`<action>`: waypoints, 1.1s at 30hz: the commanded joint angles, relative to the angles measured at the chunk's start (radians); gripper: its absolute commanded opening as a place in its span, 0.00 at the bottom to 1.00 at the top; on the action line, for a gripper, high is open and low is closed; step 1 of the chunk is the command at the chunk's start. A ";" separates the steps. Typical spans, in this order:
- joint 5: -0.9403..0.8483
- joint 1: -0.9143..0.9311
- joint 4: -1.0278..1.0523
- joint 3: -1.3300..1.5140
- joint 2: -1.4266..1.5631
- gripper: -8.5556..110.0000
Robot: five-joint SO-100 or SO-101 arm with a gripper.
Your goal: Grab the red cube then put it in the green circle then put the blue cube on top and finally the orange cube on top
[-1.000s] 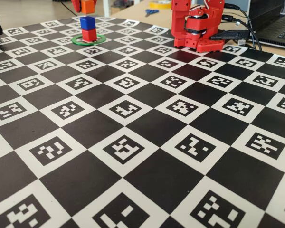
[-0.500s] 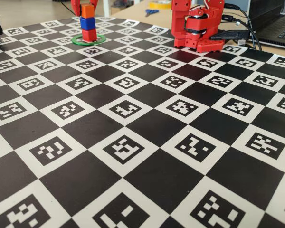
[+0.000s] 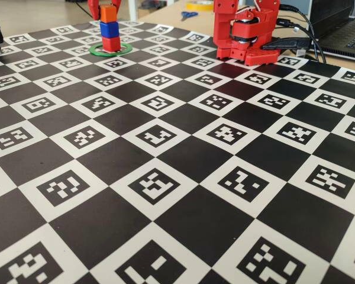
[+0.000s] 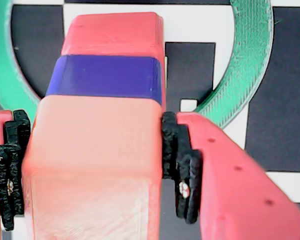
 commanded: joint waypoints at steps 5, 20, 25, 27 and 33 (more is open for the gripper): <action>0.002 0.017 0.000 -0.009 0.115 0.34; 0.034 0.018 0.066 -0.034 0.156 0.47; 0.046 0.014 0.103 -0.049 0.184 0.47; 0.046 0.012 0.117 -0.049 0.198 0.47; 0.054 0.003 0.144 -0.046 0.250 0.46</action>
